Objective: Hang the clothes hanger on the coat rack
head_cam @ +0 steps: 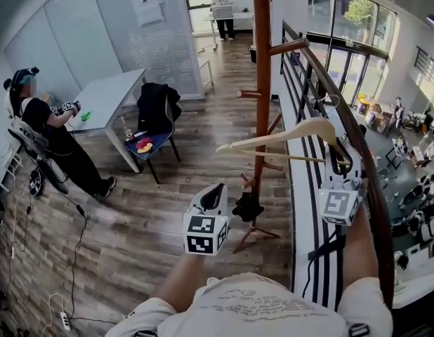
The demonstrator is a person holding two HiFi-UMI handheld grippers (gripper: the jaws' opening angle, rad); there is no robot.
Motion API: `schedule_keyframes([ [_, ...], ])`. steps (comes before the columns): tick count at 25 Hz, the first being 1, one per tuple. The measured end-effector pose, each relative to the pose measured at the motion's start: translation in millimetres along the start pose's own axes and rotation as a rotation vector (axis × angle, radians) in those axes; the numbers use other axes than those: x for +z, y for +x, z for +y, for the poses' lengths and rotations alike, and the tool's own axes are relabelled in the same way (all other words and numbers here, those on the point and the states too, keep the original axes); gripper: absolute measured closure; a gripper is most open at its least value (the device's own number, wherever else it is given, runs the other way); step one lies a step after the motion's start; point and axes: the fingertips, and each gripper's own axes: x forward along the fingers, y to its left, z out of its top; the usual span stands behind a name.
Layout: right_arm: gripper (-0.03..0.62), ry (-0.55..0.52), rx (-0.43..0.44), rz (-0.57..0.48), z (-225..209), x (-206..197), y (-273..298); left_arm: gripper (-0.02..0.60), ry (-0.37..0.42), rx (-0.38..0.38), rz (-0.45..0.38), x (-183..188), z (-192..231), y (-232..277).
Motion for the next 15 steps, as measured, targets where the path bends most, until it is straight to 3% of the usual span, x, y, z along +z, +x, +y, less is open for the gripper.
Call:
schedule_keyframes([
  [15,0.508,-0.036,0.060,-0.225,-40.0,82.7,56.1,0.577,-0.016,0.040,0.025,-12.2,34.3,-7.4],
])
